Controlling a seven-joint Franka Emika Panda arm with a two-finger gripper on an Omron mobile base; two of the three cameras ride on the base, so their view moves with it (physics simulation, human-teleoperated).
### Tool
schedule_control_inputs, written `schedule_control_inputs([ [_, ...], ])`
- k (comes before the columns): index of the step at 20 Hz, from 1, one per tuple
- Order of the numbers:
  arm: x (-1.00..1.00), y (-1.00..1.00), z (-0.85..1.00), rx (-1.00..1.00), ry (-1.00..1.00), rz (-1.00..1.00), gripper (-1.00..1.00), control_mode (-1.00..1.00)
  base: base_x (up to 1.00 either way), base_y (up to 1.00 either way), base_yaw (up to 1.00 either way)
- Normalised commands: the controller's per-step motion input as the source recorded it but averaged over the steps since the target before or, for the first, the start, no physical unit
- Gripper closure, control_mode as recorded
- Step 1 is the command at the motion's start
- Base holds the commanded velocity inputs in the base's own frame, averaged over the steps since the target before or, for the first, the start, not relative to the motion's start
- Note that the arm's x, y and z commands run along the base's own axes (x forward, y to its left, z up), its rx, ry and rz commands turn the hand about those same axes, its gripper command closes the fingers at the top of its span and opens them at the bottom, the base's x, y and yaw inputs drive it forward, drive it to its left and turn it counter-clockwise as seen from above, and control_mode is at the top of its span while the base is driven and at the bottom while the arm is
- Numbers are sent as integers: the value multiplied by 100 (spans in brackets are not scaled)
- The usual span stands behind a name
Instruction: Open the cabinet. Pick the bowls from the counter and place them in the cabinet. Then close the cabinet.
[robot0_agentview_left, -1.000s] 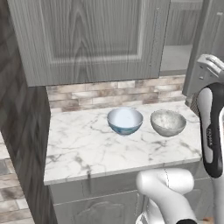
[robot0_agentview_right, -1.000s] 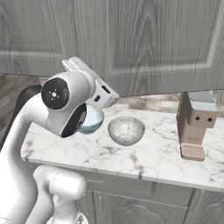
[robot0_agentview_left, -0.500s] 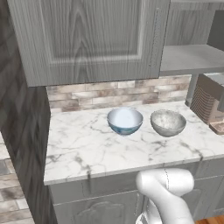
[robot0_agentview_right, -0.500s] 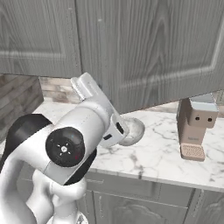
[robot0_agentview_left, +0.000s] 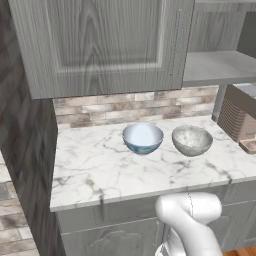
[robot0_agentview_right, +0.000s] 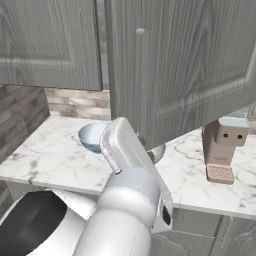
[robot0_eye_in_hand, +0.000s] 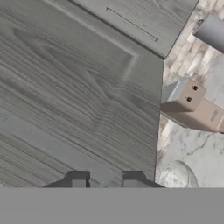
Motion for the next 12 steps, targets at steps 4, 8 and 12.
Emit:
schedule_control_inputs([
  [4,-100,6,0,0,-42,-24,-100,-100,0,0,0],
  [8,-100,48,0,-3,-44,-33,-100,-100,0,0,0],
  [12,-88,99,0,-14,-41,-28,-100,-100,0,0,0],
])
